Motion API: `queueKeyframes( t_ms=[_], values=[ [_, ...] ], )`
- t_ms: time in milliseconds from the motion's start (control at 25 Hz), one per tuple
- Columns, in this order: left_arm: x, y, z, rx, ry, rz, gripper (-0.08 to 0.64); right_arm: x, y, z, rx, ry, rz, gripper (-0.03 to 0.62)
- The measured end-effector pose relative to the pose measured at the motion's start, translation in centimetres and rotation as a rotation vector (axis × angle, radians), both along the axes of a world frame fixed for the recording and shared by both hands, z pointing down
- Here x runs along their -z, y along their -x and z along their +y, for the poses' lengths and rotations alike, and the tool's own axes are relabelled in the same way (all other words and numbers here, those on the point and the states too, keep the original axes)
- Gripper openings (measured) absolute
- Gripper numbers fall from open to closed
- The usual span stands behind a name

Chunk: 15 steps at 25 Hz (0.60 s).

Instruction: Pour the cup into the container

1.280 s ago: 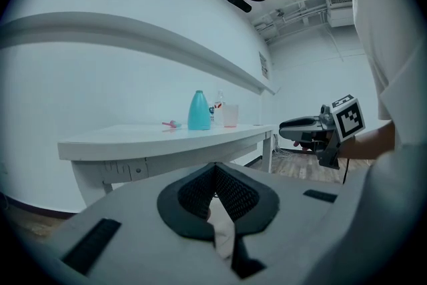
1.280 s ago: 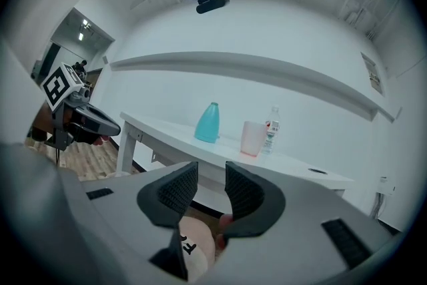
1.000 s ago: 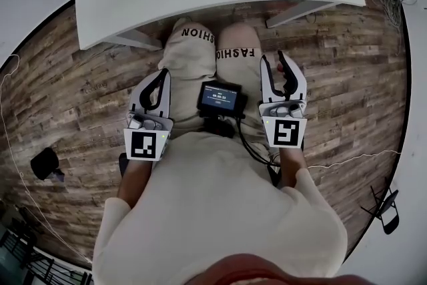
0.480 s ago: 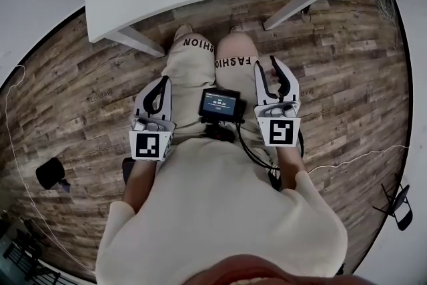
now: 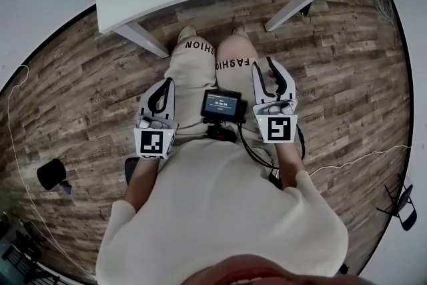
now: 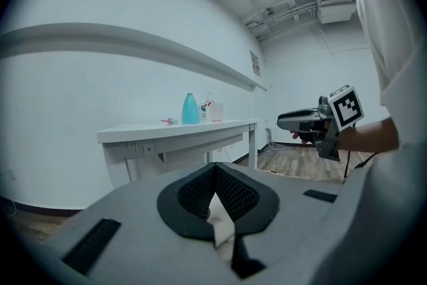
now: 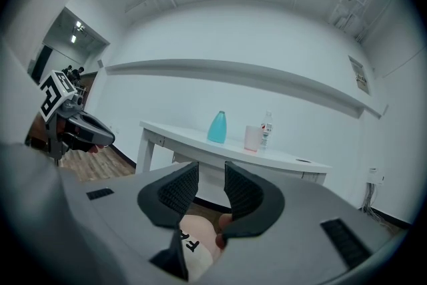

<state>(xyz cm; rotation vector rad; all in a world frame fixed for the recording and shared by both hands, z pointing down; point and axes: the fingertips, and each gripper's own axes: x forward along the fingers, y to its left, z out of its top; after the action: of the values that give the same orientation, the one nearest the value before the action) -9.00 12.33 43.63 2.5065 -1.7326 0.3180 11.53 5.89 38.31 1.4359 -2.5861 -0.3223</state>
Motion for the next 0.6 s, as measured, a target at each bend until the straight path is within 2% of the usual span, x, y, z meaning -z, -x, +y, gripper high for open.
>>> queueKeyframes(
  t_ms=[160,360,600],
  values=[
    [-0.2,0.9,0.6,0.013,-0.001,-0.004,0.012,-0.3,0.8,0.4,-0.005,0.010,-0.012,0.126],
    [-0.7,1.5,1.4,0.030,0.007,0.004,0.012,-1.2,1.5,0.9,0.020,0.023,0.022,0.126],
    [-1.2,1.1,2.3,0.016,0.037,-0.008,0.012,-2.1,2.1,0.9,0.028,0.044,-0.006,0.126]
  ],
)
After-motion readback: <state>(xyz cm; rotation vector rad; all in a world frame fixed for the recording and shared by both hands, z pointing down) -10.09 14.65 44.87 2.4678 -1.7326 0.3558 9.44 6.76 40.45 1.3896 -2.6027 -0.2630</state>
